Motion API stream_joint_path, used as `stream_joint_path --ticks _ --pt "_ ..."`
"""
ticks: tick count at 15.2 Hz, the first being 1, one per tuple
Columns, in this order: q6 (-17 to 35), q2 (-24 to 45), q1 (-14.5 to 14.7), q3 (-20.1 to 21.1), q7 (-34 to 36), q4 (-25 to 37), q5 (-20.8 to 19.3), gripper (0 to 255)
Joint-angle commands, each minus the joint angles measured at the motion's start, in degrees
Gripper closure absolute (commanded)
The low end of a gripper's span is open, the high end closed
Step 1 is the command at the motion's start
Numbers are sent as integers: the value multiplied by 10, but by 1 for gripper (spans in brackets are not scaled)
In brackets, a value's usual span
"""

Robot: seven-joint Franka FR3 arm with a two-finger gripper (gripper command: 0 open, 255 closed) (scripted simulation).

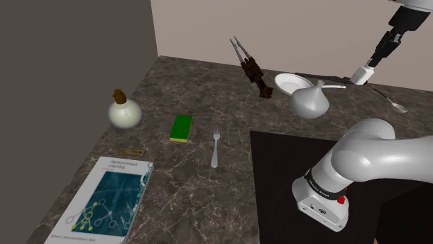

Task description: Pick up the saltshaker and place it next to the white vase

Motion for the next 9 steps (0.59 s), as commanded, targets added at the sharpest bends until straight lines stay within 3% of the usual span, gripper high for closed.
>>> stream_joint_path --ticks 1,9 --pt "-2 7 3 -25 -26 21 -19 255" --pt "2 56 40 -145 -136 131 -83 255"
